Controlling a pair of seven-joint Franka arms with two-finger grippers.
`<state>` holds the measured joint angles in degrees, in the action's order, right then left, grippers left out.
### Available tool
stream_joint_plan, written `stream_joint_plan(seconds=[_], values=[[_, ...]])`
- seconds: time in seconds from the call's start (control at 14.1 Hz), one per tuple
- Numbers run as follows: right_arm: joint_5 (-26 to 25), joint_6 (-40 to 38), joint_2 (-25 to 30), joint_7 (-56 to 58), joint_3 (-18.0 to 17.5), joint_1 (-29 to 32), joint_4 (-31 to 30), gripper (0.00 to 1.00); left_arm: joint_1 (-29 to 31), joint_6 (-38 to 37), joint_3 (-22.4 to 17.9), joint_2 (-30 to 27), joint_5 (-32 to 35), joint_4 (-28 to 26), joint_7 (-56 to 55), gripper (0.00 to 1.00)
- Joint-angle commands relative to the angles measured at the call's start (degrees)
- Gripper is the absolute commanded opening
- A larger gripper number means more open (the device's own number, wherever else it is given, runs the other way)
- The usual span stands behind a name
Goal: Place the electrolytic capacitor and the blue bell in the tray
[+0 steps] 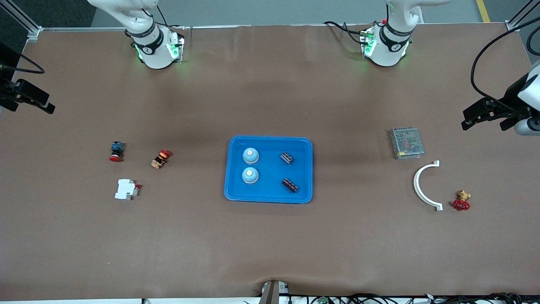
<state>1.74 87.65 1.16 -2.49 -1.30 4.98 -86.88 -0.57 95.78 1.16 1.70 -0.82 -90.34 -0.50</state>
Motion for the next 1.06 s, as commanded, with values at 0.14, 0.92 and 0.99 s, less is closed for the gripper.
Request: stream_joint_plan(seconds=[0.14, 0.92, 0.99], values=[[-2.3, 0.1, 1.0, 1.7, 0.3, -0.7, 1.4, 1.0, 0.4, 0.8, 0.3, -1.1, 0.3, -1.2, -0.4, 1.0], [-1.4, 3.7, 0.3, 0.7, 0.3, -1.7, 3.9, 1.0, 0.5, 0.8, 0.3, -1.1, 0.3, -1.2, -0.4, 1.0], [-1.2, 4.2, 0.3, 0.7, 0.3, -1.7, 3.9, 1.0, 0.5, 0.8, 0.3, -1.1, 0.2, -1.2, -0.4, 1.0]])
